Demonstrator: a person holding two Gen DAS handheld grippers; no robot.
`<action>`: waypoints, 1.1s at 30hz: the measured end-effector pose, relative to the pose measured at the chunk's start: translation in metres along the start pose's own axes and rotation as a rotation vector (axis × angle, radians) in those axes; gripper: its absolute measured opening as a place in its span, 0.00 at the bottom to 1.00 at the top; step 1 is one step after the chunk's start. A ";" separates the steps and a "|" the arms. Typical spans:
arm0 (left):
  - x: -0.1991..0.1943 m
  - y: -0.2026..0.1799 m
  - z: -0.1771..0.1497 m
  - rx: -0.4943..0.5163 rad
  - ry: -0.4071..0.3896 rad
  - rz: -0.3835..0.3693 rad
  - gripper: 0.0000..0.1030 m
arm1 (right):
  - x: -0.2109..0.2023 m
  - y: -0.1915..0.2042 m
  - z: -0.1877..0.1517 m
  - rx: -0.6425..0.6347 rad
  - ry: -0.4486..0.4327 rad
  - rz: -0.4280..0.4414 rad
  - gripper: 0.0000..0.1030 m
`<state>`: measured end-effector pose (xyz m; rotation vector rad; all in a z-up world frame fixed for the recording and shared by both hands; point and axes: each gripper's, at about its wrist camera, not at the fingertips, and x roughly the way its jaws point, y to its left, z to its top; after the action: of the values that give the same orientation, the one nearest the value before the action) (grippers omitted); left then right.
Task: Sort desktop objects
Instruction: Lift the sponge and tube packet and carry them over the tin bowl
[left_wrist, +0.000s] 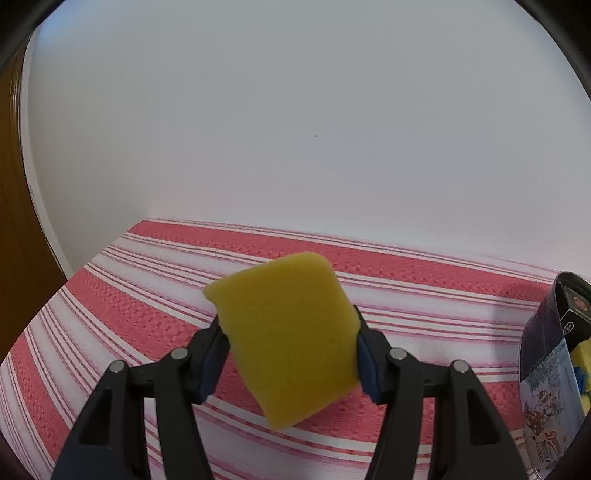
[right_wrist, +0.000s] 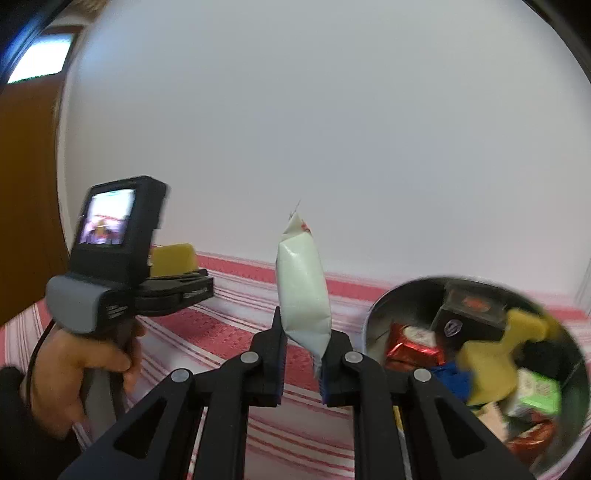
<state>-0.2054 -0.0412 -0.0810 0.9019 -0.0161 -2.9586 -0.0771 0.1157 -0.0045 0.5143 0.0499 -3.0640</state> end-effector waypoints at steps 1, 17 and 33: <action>-0.004 -0.003 -0.002 -0.001 -0.022 -0.006 0.58 | -0.009 -0.002 -0.001 0.002 -0.030 0.001 0.15; -0.072 -0.020 -0.030 -0.001 -0.165 -0.110 0.58 | -0.043 0.012 -0.015 0.047 -0.135 -0.031 0.15; -0.109 -0.035 -0.046 0.011 -0.210 -0.131 0.58 | -0.065 -0.013 -0.029 0.075 -0.160 -0.073 0.15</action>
<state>-0.0910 -0.0002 -0.0591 0.6121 0.0203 -3.1642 -0.0070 0.1314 -0.0107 0.2747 -0.0519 -3.1764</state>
